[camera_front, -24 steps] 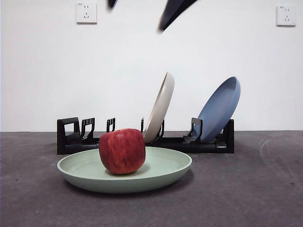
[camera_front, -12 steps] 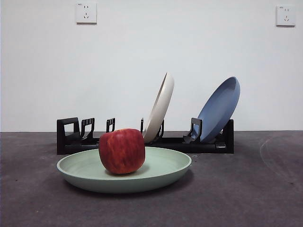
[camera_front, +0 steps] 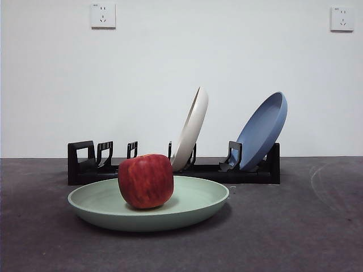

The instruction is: Take the green plate from the plate rack,put the plate on the table,take the apple from the table,put the apple in the plate

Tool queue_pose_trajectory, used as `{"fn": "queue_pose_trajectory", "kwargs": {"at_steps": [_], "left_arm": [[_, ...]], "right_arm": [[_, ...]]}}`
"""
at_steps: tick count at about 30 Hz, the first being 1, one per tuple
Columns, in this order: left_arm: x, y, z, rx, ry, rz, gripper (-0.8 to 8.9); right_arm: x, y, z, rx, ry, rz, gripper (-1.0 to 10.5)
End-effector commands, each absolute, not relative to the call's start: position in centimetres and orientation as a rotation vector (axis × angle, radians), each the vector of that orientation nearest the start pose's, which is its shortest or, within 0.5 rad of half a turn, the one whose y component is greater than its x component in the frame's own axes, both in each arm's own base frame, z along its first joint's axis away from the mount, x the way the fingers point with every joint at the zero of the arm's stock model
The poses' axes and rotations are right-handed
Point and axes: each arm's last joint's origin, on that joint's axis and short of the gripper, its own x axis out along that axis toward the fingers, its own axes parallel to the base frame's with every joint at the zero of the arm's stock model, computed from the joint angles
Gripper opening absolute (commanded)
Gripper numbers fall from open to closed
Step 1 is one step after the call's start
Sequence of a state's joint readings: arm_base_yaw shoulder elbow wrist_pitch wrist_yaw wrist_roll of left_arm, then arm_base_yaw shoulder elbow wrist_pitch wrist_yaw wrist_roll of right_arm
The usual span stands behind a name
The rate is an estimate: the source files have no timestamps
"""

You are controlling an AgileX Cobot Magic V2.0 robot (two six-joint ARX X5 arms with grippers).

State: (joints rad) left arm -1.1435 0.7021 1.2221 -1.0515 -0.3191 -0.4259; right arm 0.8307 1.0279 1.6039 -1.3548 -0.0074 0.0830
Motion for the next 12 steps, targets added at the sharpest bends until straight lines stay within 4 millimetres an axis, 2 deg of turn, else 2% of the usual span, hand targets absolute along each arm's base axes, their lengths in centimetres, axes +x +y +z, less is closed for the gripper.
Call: {"fn": "queue_pose_trajectory", "kwargs": {"at_steps": [1, 4, 5, 6, 7, 8, 9, 12], "left_arm": [[4.8, -8.9, 39.7, 0.019, 0.581, -0.733, 2.2], [5.4, -10.5, 39.2, 0.06, 0.619, -0.739, 2.2], [5.5, -10.9, 39.1, 0.071, 0.629, -0.739, 2.18], [5.6, -11.2, 39.0, 0.08, 0.636, -0.739, 2.08], [5.7, -11.6, 38.8, 0.097, 0.642, -0.742, 1.14], [5.7, -11.7, 38.8, 0.113, 0.641, -0.749, -0.29], [5.7, -11.9, 38.8, 0.12, 0.638, -0.755, 0.01], [5.7, -12.3, 38.8, 0.124, 0.635, -0.772, -0.09]], "right_arm": [[7.5, 8.3, 43.2, -0.231, 0.812, 0.741, 5.6], [6.9, 7.6, 42.3, -0.216, 0.824, 0.726, 5.4], [6.8, 7.4, 42.1, -0.217, 0.824, 0.725, 4.7], [6.7, 7.3, 42.0, -0.218, 0.824, 0.725, 3.7], [6.5, 7.2, 41.8, -0.218, 0.825, 0.724, 1.9], [6.5, 7.1, 41.7, -0.218, 0.825, 0.724, 0.3], [6.4, 7.0, 41.7, -0.219, 0.824, 0.725, -0.1], [6.3, 6.9, 41.7, -0.216, 0.82, 0.725, -0.2]]}}
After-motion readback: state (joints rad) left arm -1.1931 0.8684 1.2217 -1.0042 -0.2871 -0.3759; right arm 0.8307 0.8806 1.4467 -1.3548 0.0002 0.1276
